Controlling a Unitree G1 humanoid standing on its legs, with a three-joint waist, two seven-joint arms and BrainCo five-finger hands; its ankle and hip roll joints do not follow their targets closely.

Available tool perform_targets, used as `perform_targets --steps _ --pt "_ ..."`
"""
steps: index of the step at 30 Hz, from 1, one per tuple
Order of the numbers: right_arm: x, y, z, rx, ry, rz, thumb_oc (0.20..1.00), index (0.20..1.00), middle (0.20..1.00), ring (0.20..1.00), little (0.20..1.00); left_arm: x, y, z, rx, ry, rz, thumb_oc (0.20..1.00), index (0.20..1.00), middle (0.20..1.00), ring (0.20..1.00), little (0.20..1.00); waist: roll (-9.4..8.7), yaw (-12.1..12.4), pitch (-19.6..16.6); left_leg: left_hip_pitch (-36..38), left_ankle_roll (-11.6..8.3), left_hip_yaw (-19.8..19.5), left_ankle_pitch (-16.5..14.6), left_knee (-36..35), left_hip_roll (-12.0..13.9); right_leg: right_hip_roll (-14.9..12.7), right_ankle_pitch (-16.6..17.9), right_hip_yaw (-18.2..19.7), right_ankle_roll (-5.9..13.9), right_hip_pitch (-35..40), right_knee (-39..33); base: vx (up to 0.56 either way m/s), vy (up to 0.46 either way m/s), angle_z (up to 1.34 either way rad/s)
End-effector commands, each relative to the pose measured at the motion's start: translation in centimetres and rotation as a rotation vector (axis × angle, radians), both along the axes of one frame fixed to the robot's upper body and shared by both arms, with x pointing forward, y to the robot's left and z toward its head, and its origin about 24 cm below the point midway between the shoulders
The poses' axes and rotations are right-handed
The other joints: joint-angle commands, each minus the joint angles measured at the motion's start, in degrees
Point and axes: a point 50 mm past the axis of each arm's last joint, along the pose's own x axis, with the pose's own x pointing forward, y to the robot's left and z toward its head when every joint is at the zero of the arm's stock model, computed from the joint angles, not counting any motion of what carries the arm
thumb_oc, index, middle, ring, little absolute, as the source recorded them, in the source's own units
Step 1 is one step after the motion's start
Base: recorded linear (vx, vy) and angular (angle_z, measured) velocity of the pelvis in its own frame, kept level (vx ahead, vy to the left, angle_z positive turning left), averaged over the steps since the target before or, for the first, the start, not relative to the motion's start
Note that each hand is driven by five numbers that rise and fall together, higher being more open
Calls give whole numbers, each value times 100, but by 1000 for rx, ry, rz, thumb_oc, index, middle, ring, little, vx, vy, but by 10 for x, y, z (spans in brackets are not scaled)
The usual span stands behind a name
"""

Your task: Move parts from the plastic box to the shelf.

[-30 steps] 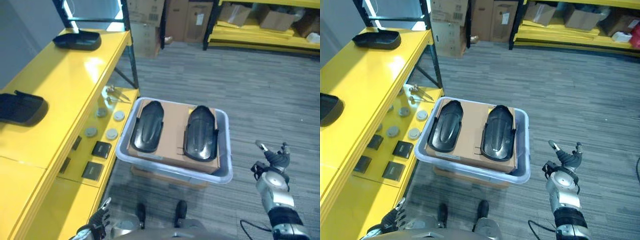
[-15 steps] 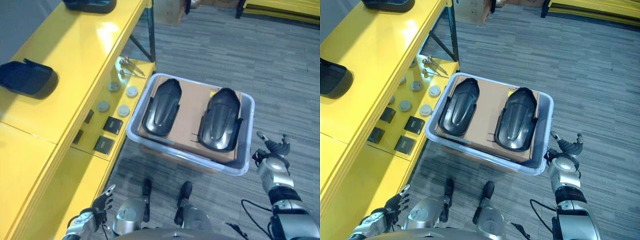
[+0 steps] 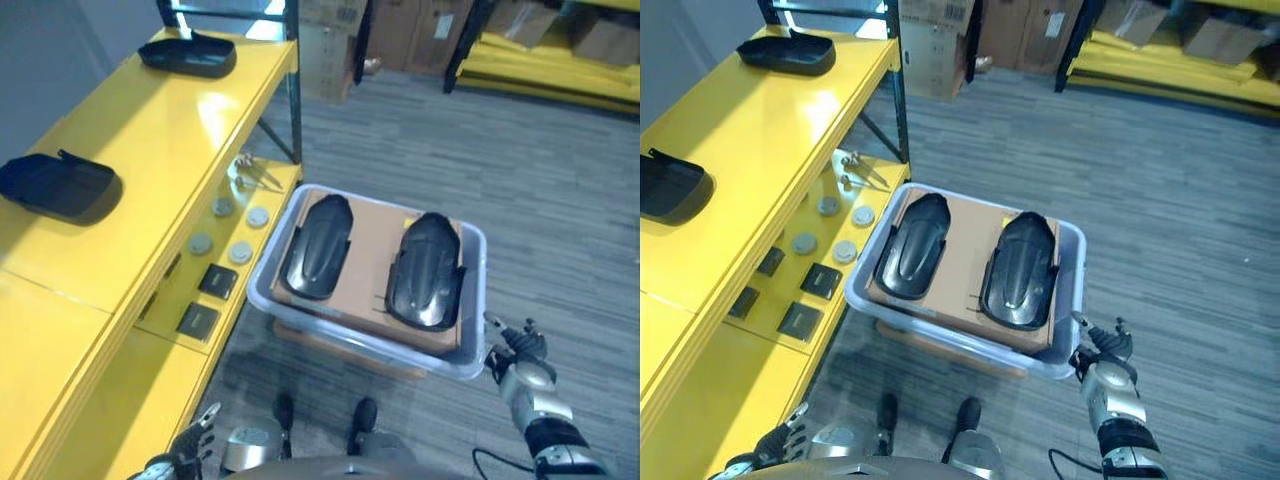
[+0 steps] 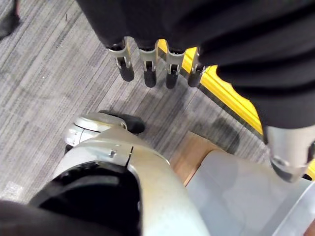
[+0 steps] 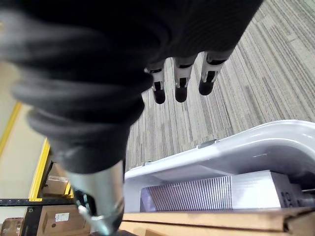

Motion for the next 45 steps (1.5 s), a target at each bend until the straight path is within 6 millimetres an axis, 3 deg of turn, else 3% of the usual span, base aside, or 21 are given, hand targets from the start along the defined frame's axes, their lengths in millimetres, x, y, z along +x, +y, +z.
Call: perform_targets --steps 1,9,14,21,28,34,45 --pt "17 -6 19 -131 -16 124 1000 1000 1000 1000 1000 -1 12 2 35 6 -37 1000 1000 1000 1000 1000 -8 180 -305 -318 -296 -147 -156 348 420 -488 -178 196 641 -70 275 79 -11 0" --pt "22 20 3 -89 63 167 1000 1000 1000 1000 1000 -8 19 3 53 38 -52 1000 1000 1000 1000 1000 -36 368 -338 -116 -281 -219 -197 390 409 -498 -232 135 639 168 315 72 10 1" --pt "14 32 -14 -54 141 134 1000 1000 1000 1000 1000 -12 17 1 55 49 -73 1000 1000 1000 1000 1000 7 524 -305 -187 -239 -370 -216 495 311 -627 -204 -47 715 182 433 48 67 21" --pt "0 19 -22 -129 203 73 1000 1000 1000 1000 1000 -5 19 4 46 33 -82 1000 1000 1000 1000 1000 43 592 -175 -361 -211 -482 -193 625 257 -689 -139 -84 785 91 522 2 23 12" --pt "15 -4 14 -188 0 -56 1000 1000 1000 1000 1000 3 28 11 44 1 -86 1000 1000 1000 1000 1000 16 664 -40 -539 -171 -606 -223 738 261 -657 -138 -76 805 -6 563 -16 -41 6" --pt "-2 -36 20 -197 59 -62 1000 1000 1000 1000 1000 -29 31 7 30 65 -75 1000 1000 1000 1000 1000 42 640 -110 -235 -233 -604 -231 660 270 -616 -202 -58 759 253 547 147 9 4" --pt "-4 -27 7 -197 176 53 1000 1000 1000 1000 1000 -48 24 3 10 99 -58 1000 1000 1000 1000 1000 171 589 -118 -126 -259 -592 -193 648 211 -696 -223 -62 753 313 632 69 50 -1"
